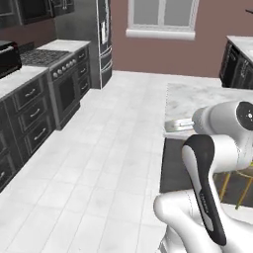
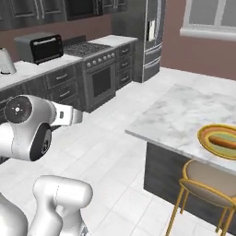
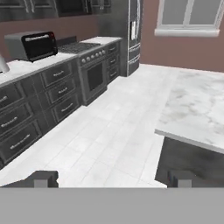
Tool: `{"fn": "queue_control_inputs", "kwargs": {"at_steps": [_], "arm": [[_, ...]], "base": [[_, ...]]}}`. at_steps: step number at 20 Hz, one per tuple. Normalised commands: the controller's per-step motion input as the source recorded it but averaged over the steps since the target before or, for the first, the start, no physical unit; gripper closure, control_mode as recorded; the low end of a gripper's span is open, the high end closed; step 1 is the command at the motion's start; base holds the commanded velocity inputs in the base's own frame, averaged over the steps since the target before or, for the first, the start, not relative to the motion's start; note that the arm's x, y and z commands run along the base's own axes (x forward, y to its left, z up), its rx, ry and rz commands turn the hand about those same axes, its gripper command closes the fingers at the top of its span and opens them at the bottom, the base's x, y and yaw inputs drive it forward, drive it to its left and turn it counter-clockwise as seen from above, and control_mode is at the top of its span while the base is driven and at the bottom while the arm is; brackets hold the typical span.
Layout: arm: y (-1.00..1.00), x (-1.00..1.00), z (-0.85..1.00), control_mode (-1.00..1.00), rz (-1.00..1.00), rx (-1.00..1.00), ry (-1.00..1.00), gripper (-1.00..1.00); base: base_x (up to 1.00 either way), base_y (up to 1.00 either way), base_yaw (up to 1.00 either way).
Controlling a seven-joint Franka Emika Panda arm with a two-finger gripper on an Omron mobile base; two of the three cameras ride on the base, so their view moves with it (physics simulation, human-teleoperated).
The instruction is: Move the hot dog bun to the plate on the dining table and place the condiment next to that plate. Then navigate to the fridge and take the sausage and place it on the plate as well.
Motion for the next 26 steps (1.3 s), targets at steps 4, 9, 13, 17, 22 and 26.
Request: {"fn": "queue_control_inputs", "kwargs": {"at_steps": [4,9,13,17,22,26], "arm": [[0.00,0.00,0.00,1.00,0.00,0.00,0.00,-1.00],[0.00,0.00,0.00,1.00,0.00,0.00,0.00,-1.00],[0.00,0.00,0.00,1.00,0.00,0.00,0.00,-1.00],[0.00,0.00,0.00,1.00,0.00,0.00,0.00,-1.00],[0.00,0.00,0.00,1.00,0.00,0.00,0.00,-1.00],[0.00,0.00,0.00,1.00,0.00,0.00,0.00,-1.00]], "base": [[-0.10,0.68,0.59],[-0.03,0.65,0.59],[0.00,0.65,0.58],[0.00,0.64,0.57],[0.36,0.44,0.50],[0.95,0.05,0.36]]}}
